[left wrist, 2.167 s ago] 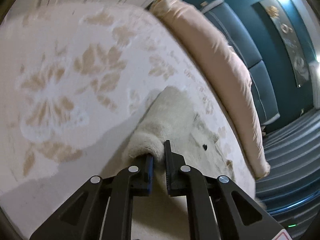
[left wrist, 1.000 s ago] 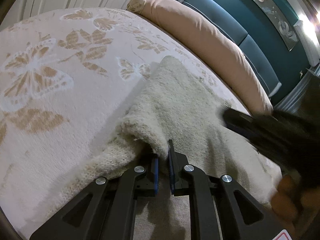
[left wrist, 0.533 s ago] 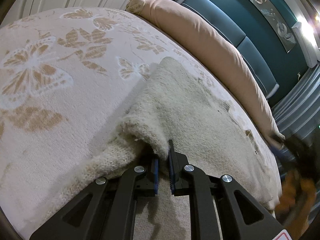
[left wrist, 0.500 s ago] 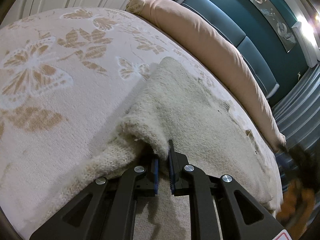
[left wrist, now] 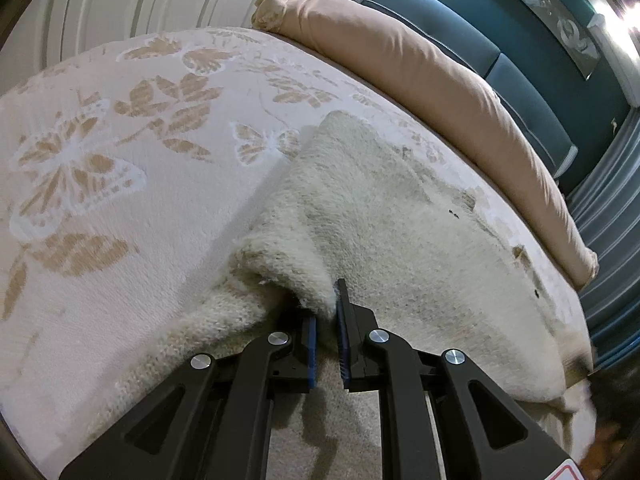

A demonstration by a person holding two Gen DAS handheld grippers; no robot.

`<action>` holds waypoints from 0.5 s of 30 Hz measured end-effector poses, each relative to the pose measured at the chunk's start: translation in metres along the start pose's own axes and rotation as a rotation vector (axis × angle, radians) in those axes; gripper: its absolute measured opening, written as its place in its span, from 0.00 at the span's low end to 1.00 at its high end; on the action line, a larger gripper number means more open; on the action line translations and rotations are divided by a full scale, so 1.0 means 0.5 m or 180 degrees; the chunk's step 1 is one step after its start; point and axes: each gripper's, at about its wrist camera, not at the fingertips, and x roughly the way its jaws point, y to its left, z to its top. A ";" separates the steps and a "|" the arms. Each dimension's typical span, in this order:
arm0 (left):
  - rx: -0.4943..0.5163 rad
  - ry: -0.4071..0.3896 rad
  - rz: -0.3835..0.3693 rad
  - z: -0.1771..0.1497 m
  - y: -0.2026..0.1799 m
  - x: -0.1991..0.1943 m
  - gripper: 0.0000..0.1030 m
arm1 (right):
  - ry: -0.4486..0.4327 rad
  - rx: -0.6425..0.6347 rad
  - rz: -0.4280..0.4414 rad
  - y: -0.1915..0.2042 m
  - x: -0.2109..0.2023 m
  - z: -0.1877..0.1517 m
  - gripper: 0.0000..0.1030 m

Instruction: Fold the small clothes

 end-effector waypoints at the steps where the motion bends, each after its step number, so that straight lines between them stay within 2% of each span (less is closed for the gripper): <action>1: 0.0017 -0.0003 0.0018 0.000 -0.002 0.000 0.12 | -0.0154 -0.0006 0.0059 0.005 -0.028 0.010 0.06; 2: 0.0037 -0.0005 0.0040 -0.001 -0.003 0.001 0.12 | -0.0349 -0.0020 0.0045 0.001 -0.058 0.021 0.06; 3: 0.0053 -0.0007 0.0055 -0.002 -0.005 0.001 0.12 | -0.0404 -0.0031 -0.0086 -0.015 -0.059 0.025 0.06; 4: 0.0075 -0.0009 0.0066 -0.002 -0.007 0.002 0.13 | -0.0176 0.0012 -0.0401 -0.054 -0.015 0.024 0.06; 5: 0.0090 -0.0006 0.0074 -0.002 -0.008 0.002 0.13 | 0.0060 0.0115 -0.0578 -0.093 0.023 0.016 0.06; 6: 0.0108 -0.0003 0.0080 -0.003 -0.010 0.002 0.14 | 0.0284 0.0200 -0.0693 -0.123 0.057 0.003 0.05; 7: 0.0118 -0.0002 0.0082 -0.003 -0.010 0.002 0.14 | 0.0309 0.0197 -0.0633 -0.135 0.065 -0.007 0.06; 10: 0.0098 -0.0001 0.0054 -0.003 -0.007 0.003 0.14 | 0.0203 0.0077 -0.0583 -0.105 0.030 -0.004 0.09; 13: 0.0058 -0.0008 -0.0002 -0.002 -0.001 0.003 0.14 | -0.0089 0.0070 -0.0850 -0.076 -0.022 -0.002 0.10; 15: 0.0050 -0.0011 -0.0015 -0.003 -0.001 0.004 0.14 | -0.0296 0.0036 -0.0720 -0.032 -0.047 -0.004 0.10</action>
